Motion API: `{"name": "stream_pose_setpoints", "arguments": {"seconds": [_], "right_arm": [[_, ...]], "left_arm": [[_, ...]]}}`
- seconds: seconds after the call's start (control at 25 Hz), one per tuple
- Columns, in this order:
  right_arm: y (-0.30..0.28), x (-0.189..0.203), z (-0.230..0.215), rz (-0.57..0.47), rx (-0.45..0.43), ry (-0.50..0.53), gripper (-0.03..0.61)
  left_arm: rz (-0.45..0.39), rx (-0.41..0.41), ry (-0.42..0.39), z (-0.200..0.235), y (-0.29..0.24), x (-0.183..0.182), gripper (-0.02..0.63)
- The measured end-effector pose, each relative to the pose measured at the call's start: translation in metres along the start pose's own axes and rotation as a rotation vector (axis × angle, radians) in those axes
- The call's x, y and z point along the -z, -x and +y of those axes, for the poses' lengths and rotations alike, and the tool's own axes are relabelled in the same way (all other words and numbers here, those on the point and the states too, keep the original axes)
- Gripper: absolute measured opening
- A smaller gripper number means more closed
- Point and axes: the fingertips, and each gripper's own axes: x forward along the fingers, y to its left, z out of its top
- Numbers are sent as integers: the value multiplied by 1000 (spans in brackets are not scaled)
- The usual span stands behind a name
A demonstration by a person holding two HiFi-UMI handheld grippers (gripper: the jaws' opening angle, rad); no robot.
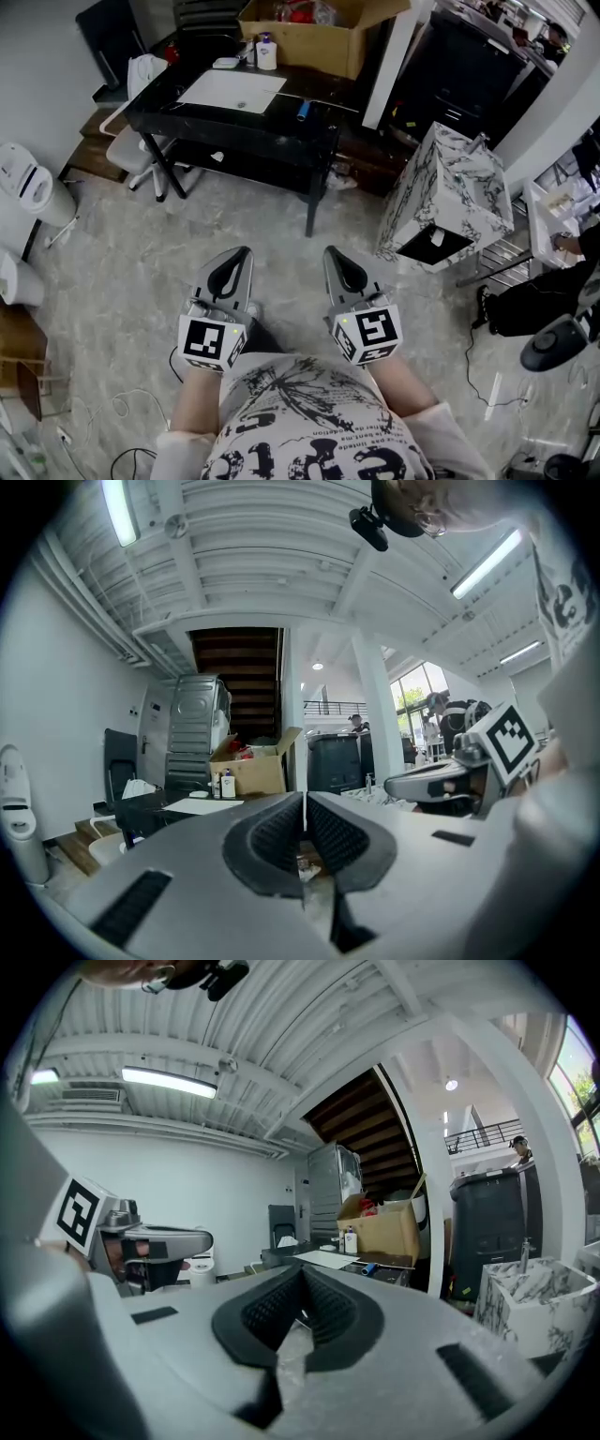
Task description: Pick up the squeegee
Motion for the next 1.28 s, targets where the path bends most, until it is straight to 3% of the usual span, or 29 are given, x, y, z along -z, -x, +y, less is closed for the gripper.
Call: {"name": "stream_pose_setpoints", "arguments": {"seconds": [0.44, 0.88, 1.28], "right_arm": [[-127, 8, -12, 43, 36, -11, -8], [-296, -11, -49, 89, 233, -64, -8], [-381, 6, -104, 156, 328, -104, -8]], "left_arm": [[-9, 51, 9, 100, -81, 27, 12], [3, 227, 31, 244, -218, 22, 12], [67, 290, 67, 290, -313, 43, 12]]}}
